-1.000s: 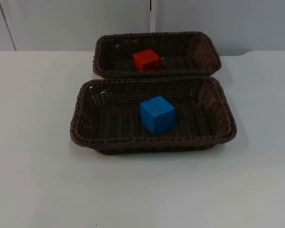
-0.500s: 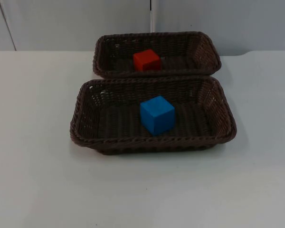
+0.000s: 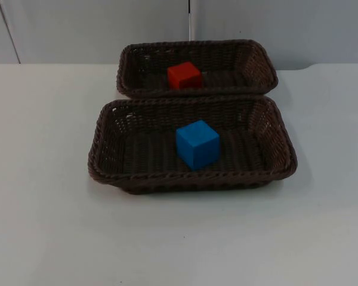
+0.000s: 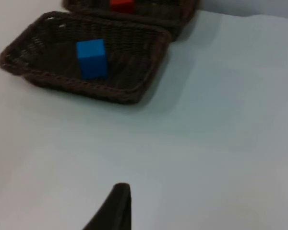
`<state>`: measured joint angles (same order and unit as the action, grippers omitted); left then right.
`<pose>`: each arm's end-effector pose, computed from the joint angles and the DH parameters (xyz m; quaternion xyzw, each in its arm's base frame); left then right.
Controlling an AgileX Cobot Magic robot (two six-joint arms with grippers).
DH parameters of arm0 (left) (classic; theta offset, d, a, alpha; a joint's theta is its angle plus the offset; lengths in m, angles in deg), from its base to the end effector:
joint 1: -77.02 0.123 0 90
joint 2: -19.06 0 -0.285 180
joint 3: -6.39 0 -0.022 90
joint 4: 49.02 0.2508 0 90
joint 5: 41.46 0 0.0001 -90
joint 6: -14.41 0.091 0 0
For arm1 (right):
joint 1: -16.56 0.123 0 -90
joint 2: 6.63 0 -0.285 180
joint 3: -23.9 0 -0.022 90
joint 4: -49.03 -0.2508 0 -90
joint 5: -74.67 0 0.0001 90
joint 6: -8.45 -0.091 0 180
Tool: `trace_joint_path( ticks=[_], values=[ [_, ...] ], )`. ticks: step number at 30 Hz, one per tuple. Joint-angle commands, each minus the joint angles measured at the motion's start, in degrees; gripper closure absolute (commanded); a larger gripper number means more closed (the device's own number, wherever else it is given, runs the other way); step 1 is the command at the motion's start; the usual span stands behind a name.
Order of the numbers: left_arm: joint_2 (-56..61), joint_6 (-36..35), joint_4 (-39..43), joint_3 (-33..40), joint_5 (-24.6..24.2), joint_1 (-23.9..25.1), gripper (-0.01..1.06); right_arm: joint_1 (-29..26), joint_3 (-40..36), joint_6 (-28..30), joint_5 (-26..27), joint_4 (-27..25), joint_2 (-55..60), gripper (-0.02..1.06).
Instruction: Pick up one cube with the left hand and place it into the upper basket. Pick up one cube with the right hand and place it into the lower basket.
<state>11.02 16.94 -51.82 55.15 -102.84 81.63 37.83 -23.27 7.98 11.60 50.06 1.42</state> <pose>-0.0039 -0.0042 0.2756 -0.0146 0.8576 0.0076 0.5141 -0.0076 -0.0045 0.2808 -0.1544 0.8444 0.0879 0.5053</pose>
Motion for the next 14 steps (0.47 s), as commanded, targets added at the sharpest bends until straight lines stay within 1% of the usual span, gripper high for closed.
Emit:
trace_joint_path(
  ticks=[1, 2, 3, 7, 8, 12, 14],
  values=[
    [0.3, -0.3, 0.3, 0.1, -0.1, 0.2, 0.00, -3.2, 0.2, 0.1, 0.3, -0.2, -0.3, -0.01],
    [0.3, -0.3, 0.3, 0.1, -0.1, 0.2, 0.00, -4.8, 0.2, 0.1, 0.3, -0.2, -0.3, -0.01],
    [0.3, -0.3, 0.3, 0.1, -0.1, 0.2, 0.00, -4.8, 0.2, 0.1, 0.3, -0.2, -0.3, -0.01],
    [0.3, -0.3, 0.3, 0.1, -0.1, 0.2, 0.00, -9.7, 0.2, 0.1, 0.3, -0.2, -0.3, -0.01],
    [0.3, -0.3, 0.3, 0.1, -0.1, 0.2, 0.00, -9.7, 0.2, 0.1, 0.3, -0.2, -0.3, -0.01],
    [0.3, -0.3, 0.3, 0.1, -0.1, 0.2, 0.00, -13.7, 0.2, 0.1, 0.3, -0.2, -0.3, -0.01],
    [0.3, -0.3, 0.3, 0.1, -0.1, 0.2, 0.00, -14.6, 0.2, 0.1, 0.3, -0.2, -0.3, -0.01]
  ],
)
